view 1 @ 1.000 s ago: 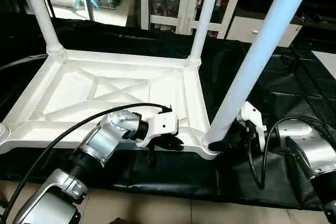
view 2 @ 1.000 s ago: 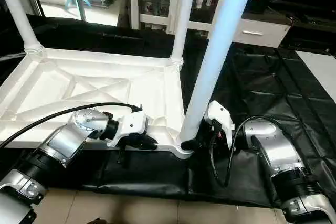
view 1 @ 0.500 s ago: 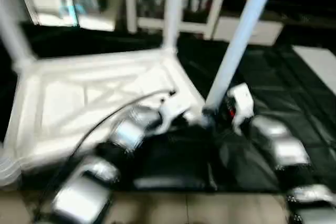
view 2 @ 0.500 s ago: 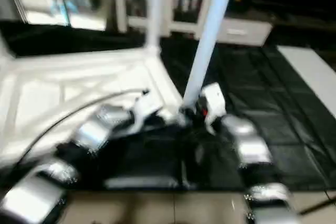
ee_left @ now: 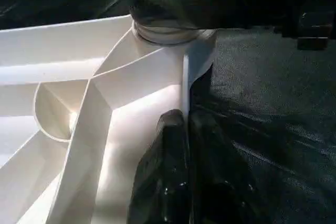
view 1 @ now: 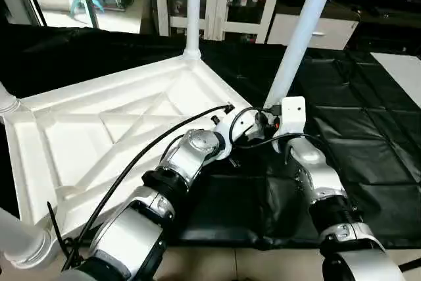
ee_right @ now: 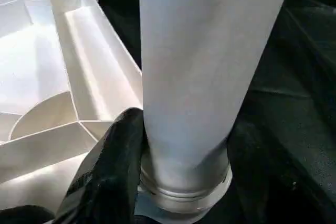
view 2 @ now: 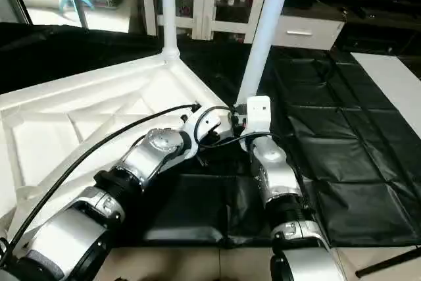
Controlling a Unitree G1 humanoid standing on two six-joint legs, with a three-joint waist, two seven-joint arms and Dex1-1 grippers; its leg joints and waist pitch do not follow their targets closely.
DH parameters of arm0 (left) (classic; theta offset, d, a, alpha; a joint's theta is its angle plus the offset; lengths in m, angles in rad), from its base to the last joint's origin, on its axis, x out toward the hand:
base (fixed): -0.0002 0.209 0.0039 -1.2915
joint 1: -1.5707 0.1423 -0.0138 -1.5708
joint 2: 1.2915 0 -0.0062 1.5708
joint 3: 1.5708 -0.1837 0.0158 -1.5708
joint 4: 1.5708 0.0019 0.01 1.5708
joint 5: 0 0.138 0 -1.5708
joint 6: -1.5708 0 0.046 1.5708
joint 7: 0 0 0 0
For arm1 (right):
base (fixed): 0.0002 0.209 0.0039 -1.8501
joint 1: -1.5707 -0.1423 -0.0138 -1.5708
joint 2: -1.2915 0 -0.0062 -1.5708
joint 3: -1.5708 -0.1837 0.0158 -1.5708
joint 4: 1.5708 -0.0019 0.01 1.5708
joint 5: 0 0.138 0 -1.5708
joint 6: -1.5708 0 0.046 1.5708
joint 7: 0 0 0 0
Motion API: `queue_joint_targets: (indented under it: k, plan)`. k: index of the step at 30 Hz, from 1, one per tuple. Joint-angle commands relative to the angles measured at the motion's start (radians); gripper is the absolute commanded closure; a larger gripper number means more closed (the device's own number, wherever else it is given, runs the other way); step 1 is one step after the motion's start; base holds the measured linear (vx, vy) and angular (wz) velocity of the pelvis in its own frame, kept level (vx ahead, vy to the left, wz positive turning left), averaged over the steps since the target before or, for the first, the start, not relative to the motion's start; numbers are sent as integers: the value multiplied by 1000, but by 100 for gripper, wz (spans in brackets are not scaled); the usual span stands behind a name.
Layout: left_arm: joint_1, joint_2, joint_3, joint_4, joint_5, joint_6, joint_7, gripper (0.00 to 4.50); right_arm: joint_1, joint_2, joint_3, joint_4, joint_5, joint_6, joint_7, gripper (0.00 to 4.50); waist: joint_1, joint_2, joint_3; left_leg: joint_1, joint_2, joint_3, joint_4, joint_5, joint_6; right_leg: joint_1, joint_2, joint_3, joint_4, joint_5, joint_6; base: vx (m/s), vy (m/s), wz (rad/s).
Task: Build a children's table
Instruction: Rotate leg to tighten
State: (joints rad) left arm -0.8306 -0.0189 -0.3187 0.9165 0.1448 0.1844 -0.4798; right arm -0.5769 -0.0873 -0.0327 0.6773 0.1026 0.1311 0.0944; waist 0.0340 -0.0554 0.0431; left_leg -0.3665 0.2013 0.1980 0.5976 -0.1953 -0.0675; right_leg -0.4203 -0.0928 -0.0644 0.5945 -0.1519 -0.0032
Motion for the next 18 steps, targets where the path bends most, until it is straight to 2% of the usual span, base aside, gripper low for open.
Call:
queue_joint_targets:
  k: [1,2,3,4,5,7,8,9,10,11,13,15,18]
  plan:
    - [-47,29,39,22,8,-78,88,450,41,-7,28,1,-21,-16,67,252,4,-3,-64,13,24,-10,-71,-207,48,51,-47,35,-72,-245,-197,0,0,0]
    - [-47,28,39,24,8,-80,88,450,41,-8,29,-1,-20,-19,72,252,4,-3,-64,13,24,-10,-71,-207,48,51,-47,35,-72,-245,-197,0,0,0]
    - [-51,30,31,46,13,-108,86,450,67,-29,35,-72,25,-33,190,252,4,-5,-63,11,22,-10,-71,-212,50,52,-46,35,-74,-247,-190,0,0,0]
    - [-51,30,31,46,13,-108,86,450,67,-29,35,-72,25,-33,190,217,10,-6,-64,14,25,-9,-69,-212,60,52,-47,36,-72,-233,-189,0,0,0]
    - [-52,30,29,50,14,-114,85,450,73,-33,36,-89,35,-35,216,196,11,-9,-64,10,24,-8,-68,-190,69,53,-48,37,-68,-214,-200,0,0,0]
    - [-50,32,24,50,17,-126,72,450,86,-39,32,-117,55,-28,246,181,17,-9,-62,7,23,-7,-67,-173,86,56,-50,37,-70,-221,-196,0,0,0]
    - [-47,35,17,49,22,-141,55,450,109,-51,26,-162,69,-25,259,173,14,-8,-61,-1,23,-11,-70,-167,94,62,-50,36,-68,-221,-183,0,0,0]
    - [-45,36,10,49,26,-157,39,450,130,-62,24,-199,80,-22,271,160,4,-9,-60,-11,24,-17,-75,-167,88,66,-50,32,-69,-254,-166,0,0,0]
    - [-45,36,10,49,26,-157,39,450,130,-62,24,-199,80,-22,271,148,4,-8,-61,-9,24,-18,-74,-173,82,66,-52,31,-73,-276,-158,0,0,0]
    - [-44,37,4,54,31,-178,23,450,155,-75,23,-238,87,-19,279,141,6,-8,-63,1,26,-16,-70,-173,76,57,-52,33,-75,-278,-162,0,0,0]
    - [-48,38,-14,69,44,-224,-9,450,215,-108,26,-318,76,-3,268,129,9,-9,-65,9,27,-11,-66,-148,85,51,-48,36,-68,-217,-187,0,0,0]
    - [-52,38,-28,84,50,-264,-30,450,255,-127,24,-368,69,6,265,117,14,-9,-63,6,27,-10,-66,-119,101,53,-47,37,-61,-160,-205,0,0,0]
    - [-59,35,-48,107,60,-329,-50,450,296,-138,8,-419,67,22,268,94,21,-8,-60,9,25,-7,-68,-163,101,49,-47,37,-74,-224,-189,0,0,0]
